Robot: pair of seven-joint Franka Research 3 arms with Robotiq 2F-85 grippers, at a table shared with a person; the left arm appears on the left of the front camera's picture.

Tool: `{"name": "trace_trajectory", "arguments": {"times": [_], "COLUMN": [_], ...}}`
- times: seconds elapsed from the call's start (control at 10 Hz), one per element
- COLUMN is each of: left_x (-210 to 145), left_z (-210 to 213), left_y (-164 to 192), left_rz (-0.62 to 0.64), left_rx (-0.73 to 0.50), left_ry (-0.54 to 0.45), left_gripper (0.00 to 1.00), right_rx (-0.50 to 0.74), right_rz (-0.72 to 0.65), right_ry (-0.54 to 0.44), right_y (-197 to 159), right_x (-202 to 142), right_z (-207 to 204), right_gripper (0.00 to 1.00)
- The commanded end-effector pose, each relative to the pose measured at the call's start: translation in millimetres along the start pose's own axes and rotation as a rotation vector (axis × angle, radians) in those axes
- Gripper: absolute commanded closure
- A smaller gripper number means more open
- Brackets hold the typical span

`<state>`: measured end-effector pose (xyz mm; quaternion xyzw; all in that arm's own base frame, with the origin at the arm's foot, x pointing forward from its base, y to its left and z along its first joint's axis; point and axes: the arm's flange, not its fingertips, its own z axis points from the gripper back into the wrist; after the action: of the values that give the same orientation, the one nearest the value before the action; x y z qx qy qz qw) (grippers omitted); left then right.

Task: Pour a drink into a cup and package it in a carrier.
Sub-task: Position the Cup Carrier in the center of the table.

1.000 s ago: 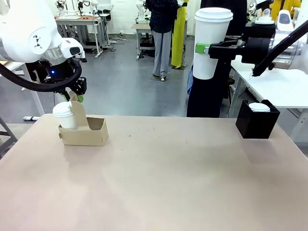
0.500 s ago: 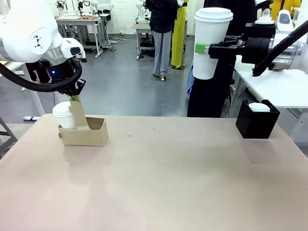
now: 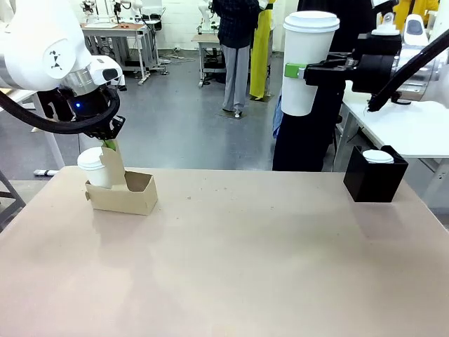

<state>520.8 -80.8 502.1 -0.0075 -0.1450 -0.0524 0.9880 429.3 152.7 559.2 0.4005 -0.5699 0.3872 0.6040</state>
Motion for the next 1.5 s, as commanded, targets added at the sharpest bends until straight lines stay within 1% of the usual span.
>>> {"name": "trace_trajectory", "arguments": {"times": [0.0,0.1,0.2,0.4,0.5,0.6,0.7,0.8,0.9,1.1,1.2,1.4], "left_x": [0,-3,-10,-23,-34,-50,-64,-77,-93,-126,-139,-157], "left_z": [0,17,42,82,101,120,134,140,141,128,118,98], "left_y": [0,-5,-17,-50,-73,-106,-137,-168,-201,-258,-280,-312], "left_rz": [0.0,0.021,0.035,0.039,0.042,0.06,0.079,0.104,0.089,0.06,0.059,0.057], "left_rx": [0.0,-0.014,0.006,0.016,0.005,-0.004,0.004,0.015,0.029,0.042,0.033,0.006], "left_ry": [0.001,-0.036,-0.072,-0.097,-0.101,-0.09,-0.105,-0.078,-0.057,-0.074,-0.083,-0.094], "left_gripper": [0.98,0.98,0.98,0.98,0.98,0.98,0.98,0.98,0.98,0.98,0.98,0.98], "right_rx": [0.003,0.003,0.003,0.003,0.003,0.003,0.003,0.003,0.003,0.003,0.003,0.003], "right_rz": [0.004,0.004,0.004,0.004,0.004,0.004,0.004,0.004,0.004,0.004,0.004,0.004], "right_ry": [-0.006,-0.006,-0.006,-0.006,-0.006,-0.006,-0.006,-0.006,-0.006,-0.006,-0.006,-0.006], "right_y": [2,2,2,2,2,2,2,2,2,2,2,2], "right_x": [3,3,3,3,3,3,3,3,3,3,3,3], "right_z": [0,0,0,0,0,0,0,0,0,0,0,0], "right_gripper": [0.19,0.19,0.19,0.19,0.19,0.19,0.19,0.19,0.19,0.19,0.19,0.19]}}
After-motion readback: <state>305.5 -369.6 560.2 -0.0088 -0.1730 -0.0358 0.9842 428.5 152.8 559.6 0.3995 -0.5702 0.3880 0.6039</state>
